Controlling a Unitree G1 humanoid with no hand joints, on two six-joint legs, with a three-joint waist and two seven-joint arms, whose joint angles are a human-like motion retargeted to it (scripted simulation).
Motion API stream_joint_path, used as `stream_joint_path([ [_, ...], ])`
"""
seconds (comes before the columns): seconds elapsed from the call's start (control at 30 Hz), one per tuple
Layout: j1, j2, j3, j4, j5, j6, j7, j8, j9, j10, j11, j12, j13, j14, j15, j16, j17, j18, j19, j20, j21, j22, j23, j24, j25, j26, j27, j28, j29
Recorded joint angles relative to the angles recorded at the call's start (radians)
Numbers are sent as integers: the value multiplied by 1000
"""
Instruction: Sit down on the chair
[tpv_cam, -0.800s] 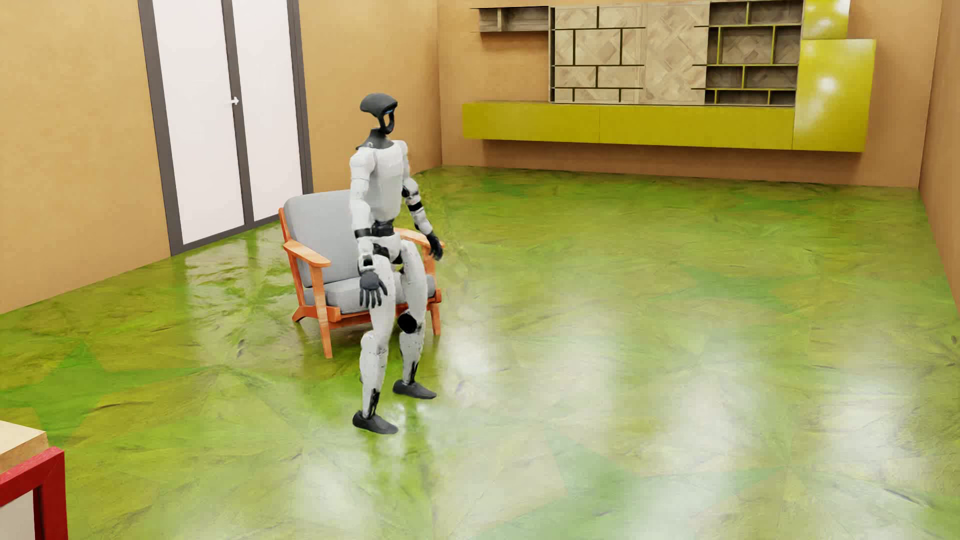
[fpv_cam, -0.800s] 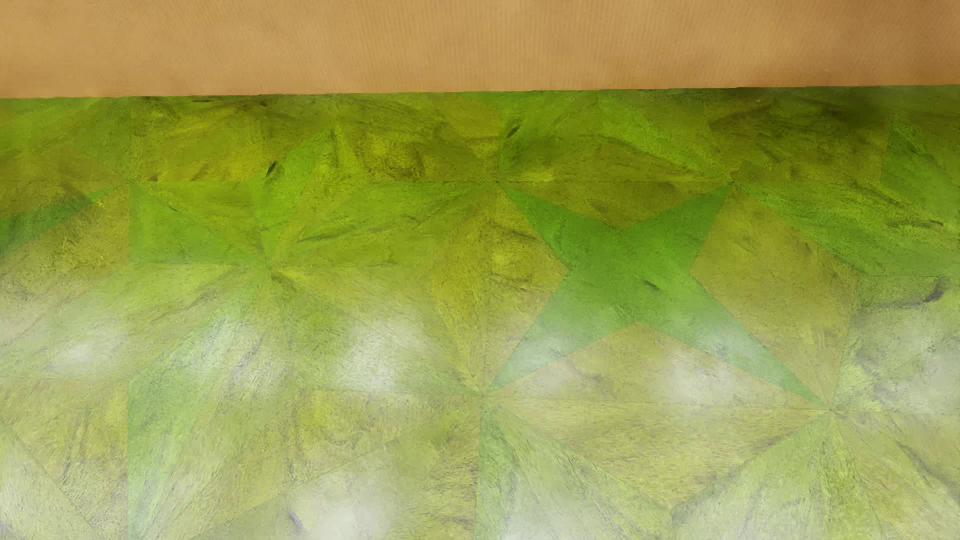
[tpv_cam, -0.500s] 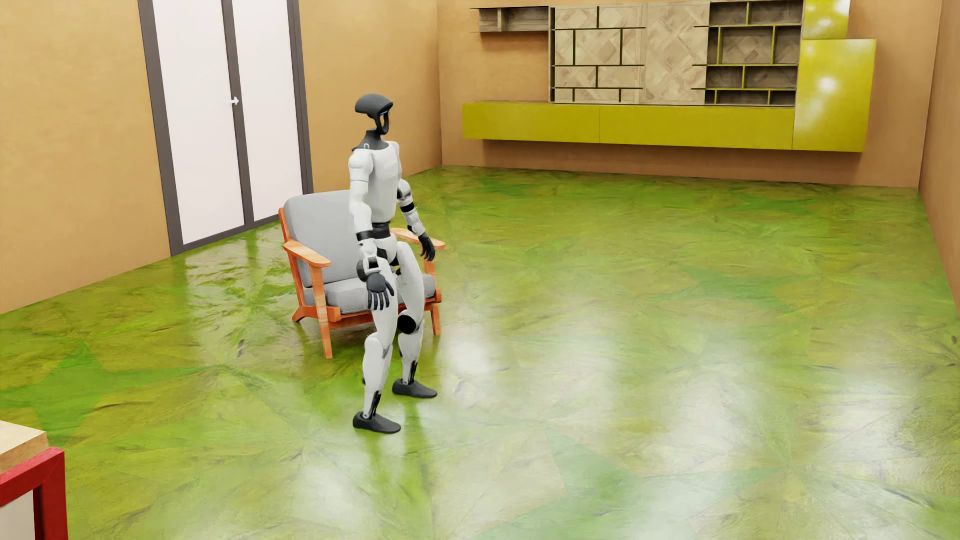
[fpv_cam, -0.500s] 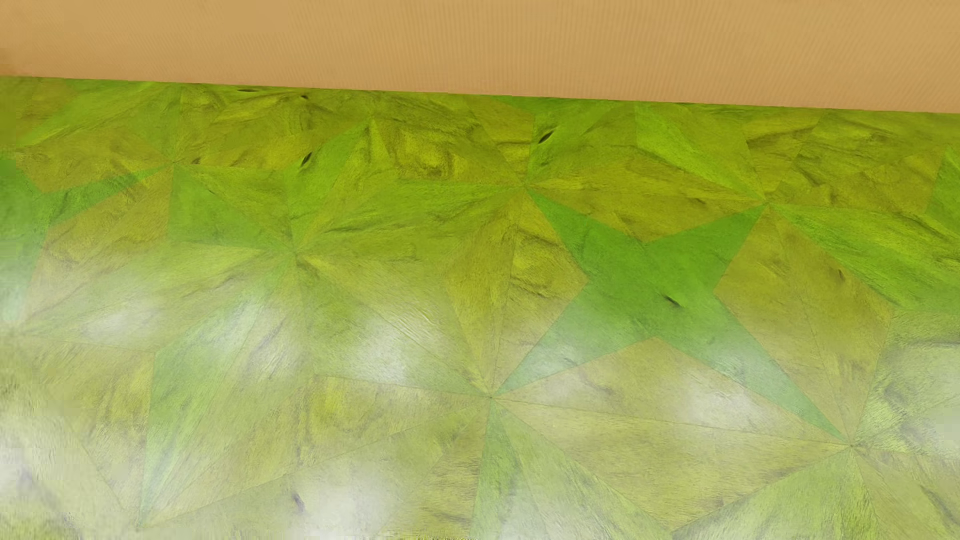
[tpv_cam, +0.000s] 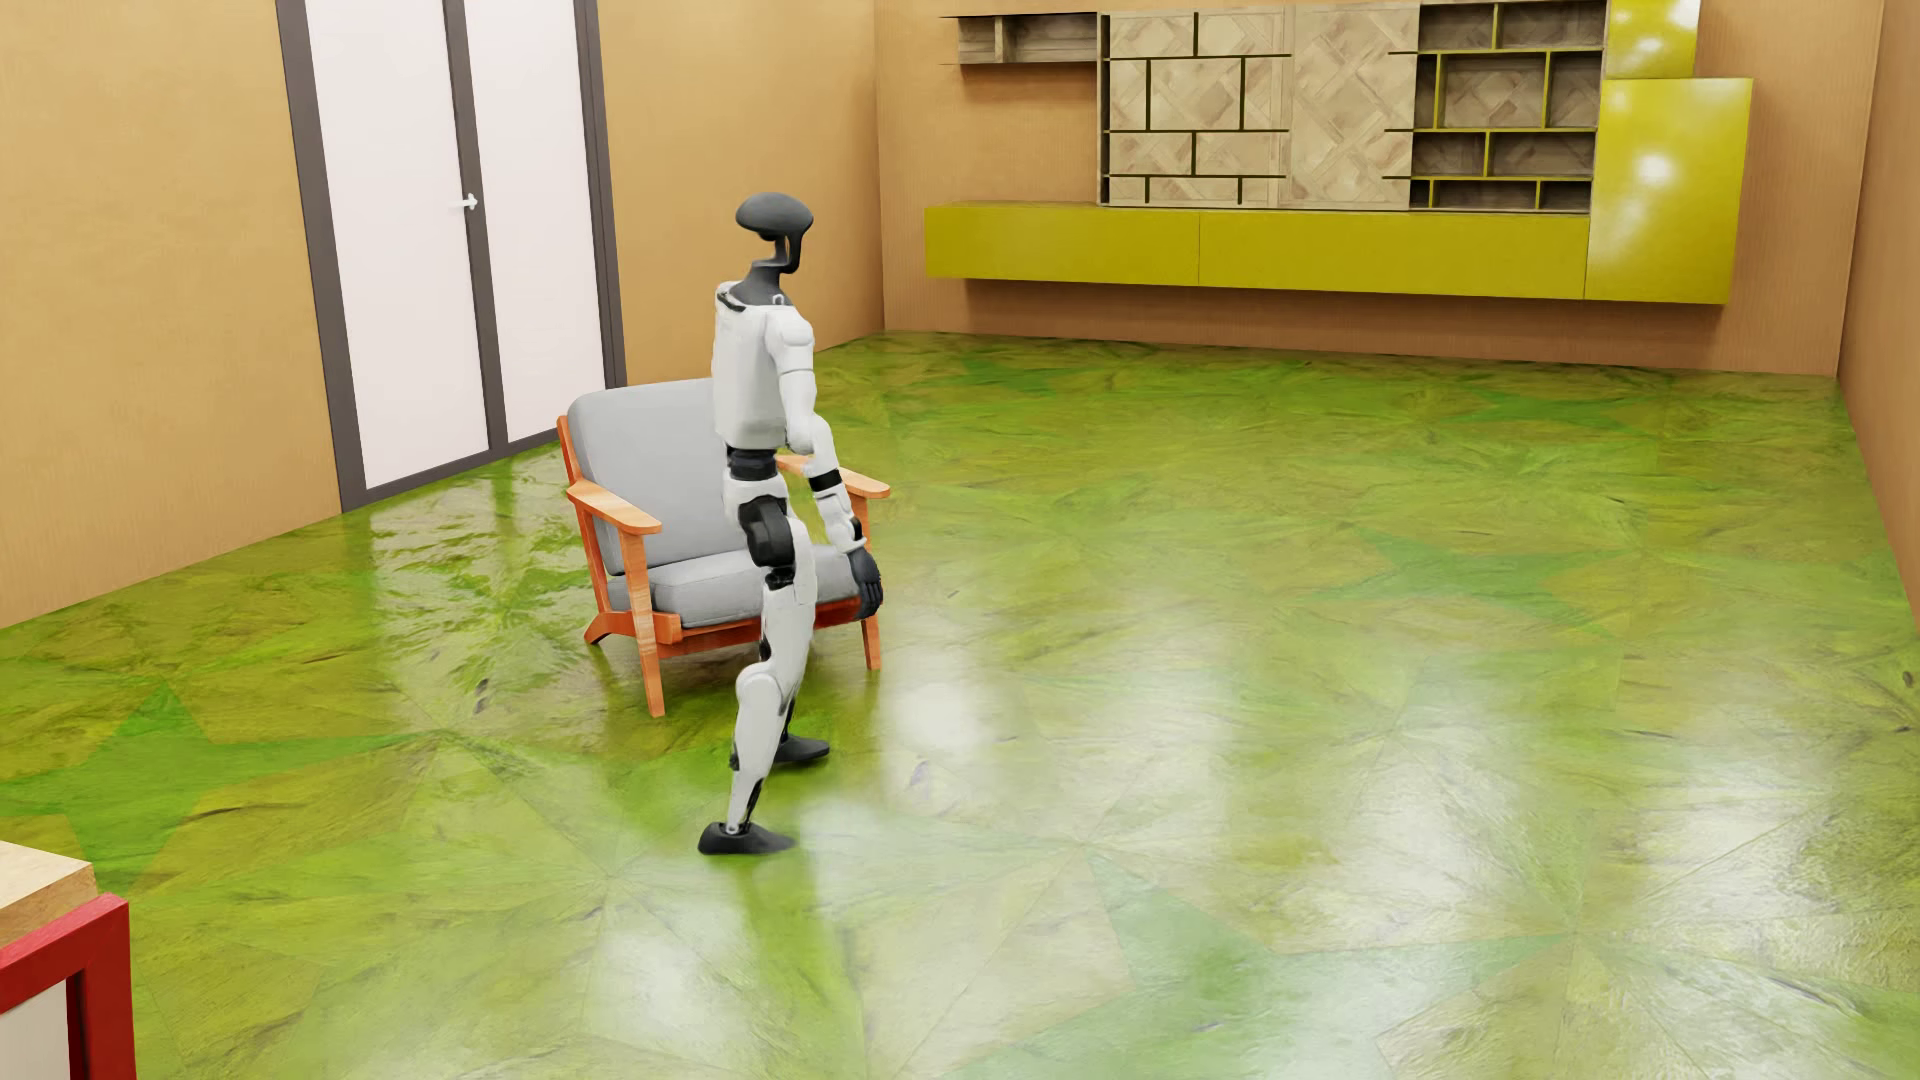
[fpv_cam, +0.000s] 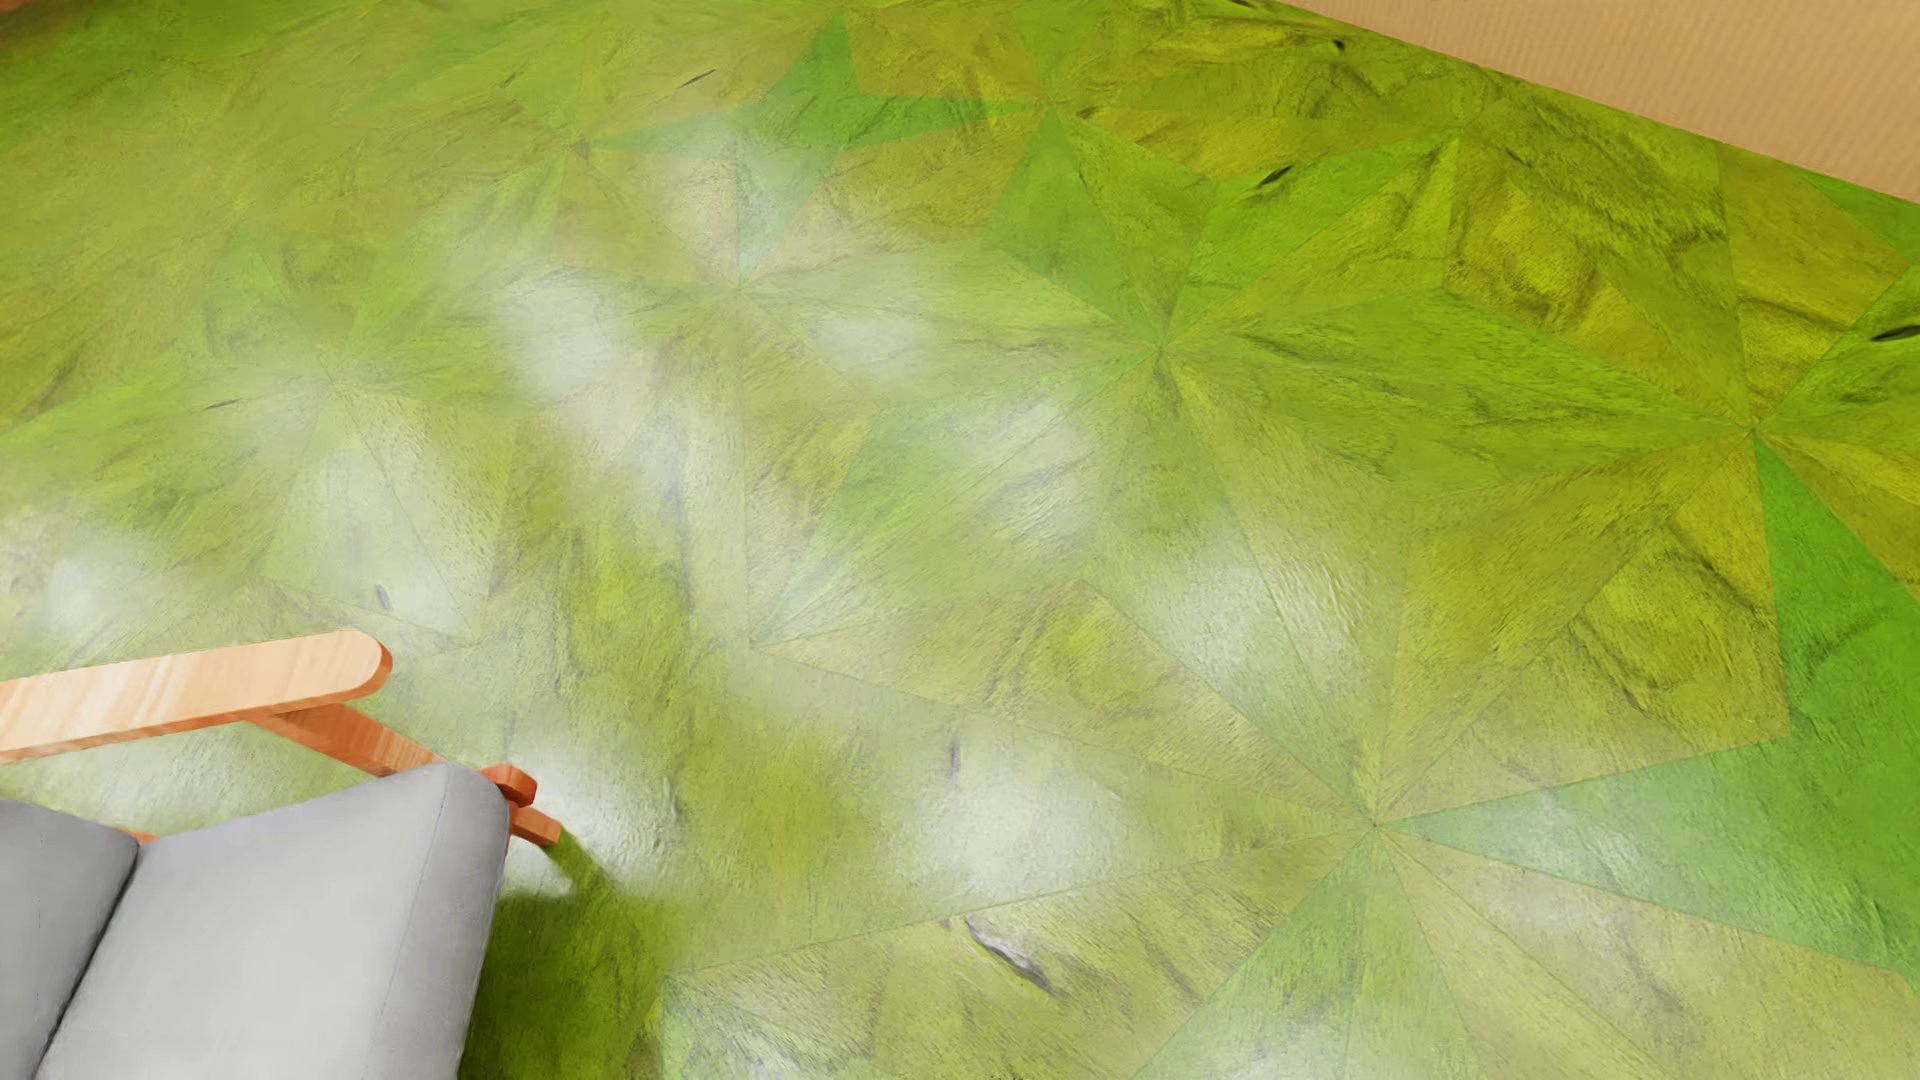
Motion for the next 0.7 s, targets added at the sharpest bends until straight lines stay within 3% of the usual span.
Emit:
stream_joint_path([
  [0.1, 3, 62, 0, 11, -1, -3, 61, -43, 21, -37, -11, -2, -19, -22, 37, 8, 7, 36, -49, 29, 12, 1, -2, 33, -20, -32, -16, 3, -7],
  [0.13, -34, 67, 9, -20, 6, 5, 41, -43, -37, -18, -41, 44, 13, -56, -13, 7, 16, 20, 30, 10, -2, -32, 2, -17, 60, 52, 8, -20, -69],
  [0.17, -21, 77, 8, -41, -1, 4, 48, -49, -41, -37, -24, 54, 15, -41, -5, 9, 16, 30, 35, 12, -2, -36, -12, -8, 62, 51, 6, -25, -74],
  [0.2, -15, 74, 9, -68, -33, -7, 25, -50, -43, -64, 30, 60, 16, 31, -5, 10, 20, 7, 61, -5, -7, -34, -19, -12, 80, 48, 0, -20, -95],
  [0.23, -14, 69, 9, -100, -73, -18, -4, -45, -43, -50, 97, 64, 16, 31, -3, 13, 25, 19, 103, -36, -8, -31, -13, -10, 101, 41, -5, -24, -111],
  [0.3, 47, 26, 3, -145, -150, -15, 16, -46, -31, -78, 296, 76, 25, 26, 54, 15, 8, 68, 187, -55, 0, -43, -31, -3, 134, 39, 2, -18, -94],
  [0.37, 120, -84, -20, -173, -193, -15, 14, 6, -15, -142, 522, 73, 7, 30, 100, 30, 19, 119, 212, -47, 0, -51, -28, -12, 133, 47, 11, -17, -99],
  [0.4, 162, -136, -35, -178, -178, -17, 6, 46, -2, -172, 606, 65, 3, 31, 79, 42, 34, 126, 210, -61, -1, -51, -31, -28, 151, 55, 12, -14, -113],
  [0.43, 198, -184, -55, -185, -138, -16, -3, 90, 4, -200, 659, 61, 3, 30, 37, 50, 46, 132, 162, -77, 9, -50, -32, -34, 168, 63, 12, -15, -108],
  [0.47, 223, -238, -72, -189, -98, -18, -9, 132, 12, -206, 692, 53, 0, 19, 2, 58, 53, 136, 127, -103, 8, -49, -33, -40, 151, 62, 11, -14, -88],
  [0.53, 239, -367, -101, -192, -34, -28, -6, 191, 19, -174, 696, 27, -1, -23, -23, 76, 65, 143, 164, -139, -16, -56, -44, -37, 106, 59, 6, -22, -59],
  [0.67, 335, -499, -129, -208, 68, -35, -9, 206, 23, -216, 346, -19, 1, -72, -25, 80, 65, 147, 149, -192, -45, -89, -27, -35, 90, 50, 7, -18, -46],
  [0.7, 364, -506, -131, -213, 84, -35, -4, 192, 25, -222, 258, -27, 5, -92, -22, 80, 61, 155, 120, -201, -60, -104, -26, -30, 89, 52, 11, -25, -38],
])
